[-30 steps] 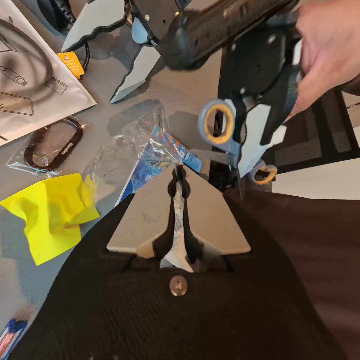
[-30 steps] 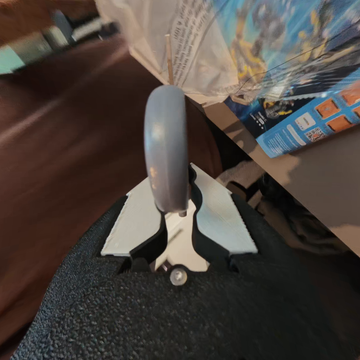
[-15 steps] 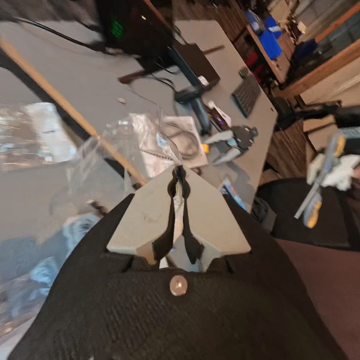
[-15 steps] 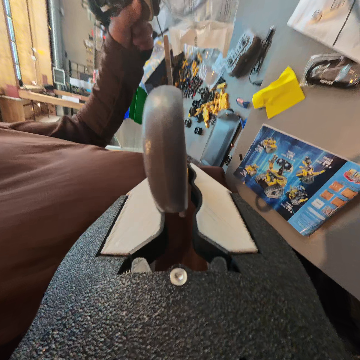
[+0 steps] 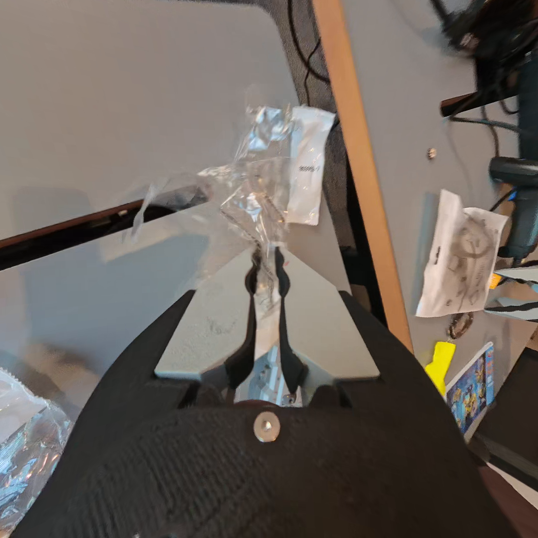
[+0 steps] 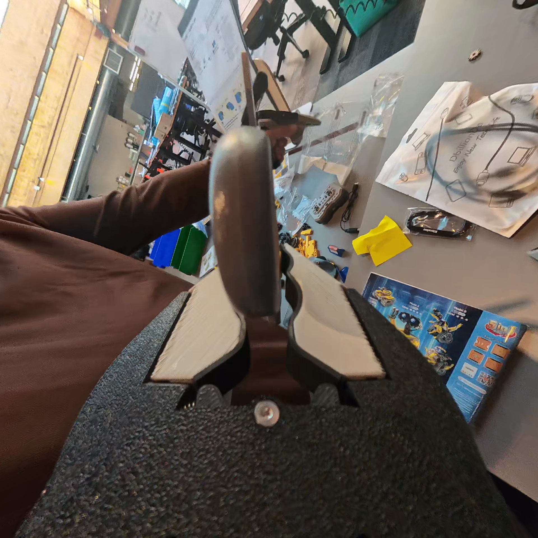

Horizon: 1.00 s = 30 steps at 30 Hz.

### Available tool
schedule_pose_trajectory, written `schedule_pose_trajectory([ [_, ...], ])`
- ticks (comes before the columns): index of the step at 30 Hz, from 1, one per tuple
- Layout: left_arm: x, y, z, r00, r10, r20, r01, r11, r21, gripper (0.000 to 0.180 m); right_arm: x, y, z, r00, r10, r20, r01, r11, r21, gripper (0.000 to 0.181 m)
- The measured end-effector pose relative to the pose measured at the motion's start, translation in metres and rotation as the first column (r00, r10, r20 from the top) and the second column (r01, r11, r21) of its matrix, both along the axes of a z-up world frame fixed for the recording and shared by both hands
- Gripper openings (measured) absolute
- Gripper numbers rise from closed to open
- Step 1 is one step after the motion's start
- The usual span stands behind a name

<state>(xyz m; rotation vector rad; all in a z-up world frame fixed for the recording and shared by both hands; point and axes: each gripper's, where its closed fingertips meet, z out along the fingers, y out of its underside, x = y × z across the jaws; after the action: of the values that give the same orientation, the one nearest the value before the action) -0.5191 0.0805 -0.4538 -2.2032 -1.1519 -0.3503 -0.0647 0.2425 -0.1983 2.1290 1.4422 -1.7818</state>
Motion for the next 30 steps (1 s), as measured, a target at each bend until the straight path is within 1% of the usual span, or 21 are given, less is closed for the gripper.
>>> schedule_pose_trajectory([
  [2,0.002,-0.001,-0.012,0.999,0.001,0.034,0.0,0.999,-0.035,0.025,-0.002,-0.001,0.004,1.0,-0.008,-0.002,0.008,1.0,0.012,0.015],
  [3,0.002,-0.002,-0.015,1.0,0.005,0.029,-0.004,0.999,-0.051,0.034,-0.003,-0.001,0.005,1.0,-0.012,-0.008,0.012,1.0,0.025,0.015],
  [6,-0.002,-0.014,-0.012,0.998,0.034,-0.046,-0.039,0.993,-0.115,0.065,-0.007,0.001,0.016,0.999,-0.021,-0.05,0.023,0.998,0.053,0.015],
  [8,-0.007,-0.02,0.009,0.988,0.051,-0.146,-0.068,0.991,-0.119,0.078,-0.012,0.004,0.028,0.994,-0.026,-0.101,0.032,0.998,0.054,0.015],
  [10,-0.002,-0.016,0.053,0.966,0.064,-0.252,-0.074,0.997,-0.03,0.084,-0.019,0.007,0.04,0.986,-0.031,-0.162,0.043,0.997,0.071,0.015],
  [11,0.012,-0.007,0.083,0.956,0.055,-0.289,-0.041,0.998,0.055,0.083,-0.023,0.007,0.046,0.982,-0.022,-0.189,0.038,0.996,0.081,0.015],
  [12,0.037,0.007,0.114,0.951,0.019,-0.309,0.031,0.987,0.156,0.079,-0.029,0.005,0.051,0.978,-0.009,-0.209,0.028,0.996,0.09,0.015],
  [13,0.077,0.027,0.145,0.951,-0.071,-0.301,0.155,0.951,0.266,0.071,-0.034,0.002,0.055,0.975,0.01,-0.224,0.012,0.995,0.095,0.015],
  [14,0.129,0.045,0.173,0.941,-0.202,-0.272,0.295,0.884,0.362,0.064,-0.041,-0.003,0.059,0.97,0.036,-0.239,-0.013,0.995,0.095,0.015],
  [15,0.182,0.058,0.195,0.912,-0.332,-0.239,0.406,0.807,0.428,0.061,-0.048,-0.009,0.065,0.963,0.062,-0.262,-0.038,0.995,0.095,0.016],
  [17,0.278,0.074,0.231,0.825,-0.528,-0.2,0.542,0.64,0.544,0.063,-0.063,-0.022,0.076,0.945,0.114,-0.308,-0.09,0.992,0.088,0.016],
  [18,0.313,0.079,0.245,0.791,-0.58,-0.194,0.567,0.577,0.588,0.063,-0.07,-0.029,0.081,0.935,0.137,-0.327,-0.118,0.99,0.076,0.016],
  [20,0.364,0.084,0.265,0.741,-0.645,-0.187,0.586,0.486,0.648,0.063,-0.081,-0.042,0.089,0.916,0.166,-0.366,-0.156,0.986,0.056,0.015],
  [23,0.399,0.083,0.291,0.732,-0.658,-0.178,0.54,0.4,0.741,0.044,-0.093,-0.059,0.089,0.901,0.215,-0.377,-0.203,0.977,0.074,0.015],
  [26,0.41,0.077,0.297,0.751,-0.643,-0.149,0.497,0.403,0.768,0.042,-0.098,-0.069,0.087,0.896,0.236,-0.377,-0.216,0.972,0.096,0.016],
  [27,0.412,0.075,0.297,0.759,-0.64,-0.122,0.47,0.407,0.783,0.046,-0.099,-0.071,0.087,0.893,0.241,-0.38,-0.221,0.971,0.096,0.015],
  [28,0.413,0.073,0.297,0.762,-0.641,-0.098,0.447,0.41,0.795,0.045,-0.099,-0.074,0.089,0.886,0.247,-0.393,-0.236,0.969,0.078,0.016],
  [30,0.414,0.072,0.297,0.772,-0.628,-0.095,0.429,0.406,0.807,0.034,-0.099,-0.077,0.095,0.873,0.234,-0.428,-0.241,0.97,0.038,0.016],
])
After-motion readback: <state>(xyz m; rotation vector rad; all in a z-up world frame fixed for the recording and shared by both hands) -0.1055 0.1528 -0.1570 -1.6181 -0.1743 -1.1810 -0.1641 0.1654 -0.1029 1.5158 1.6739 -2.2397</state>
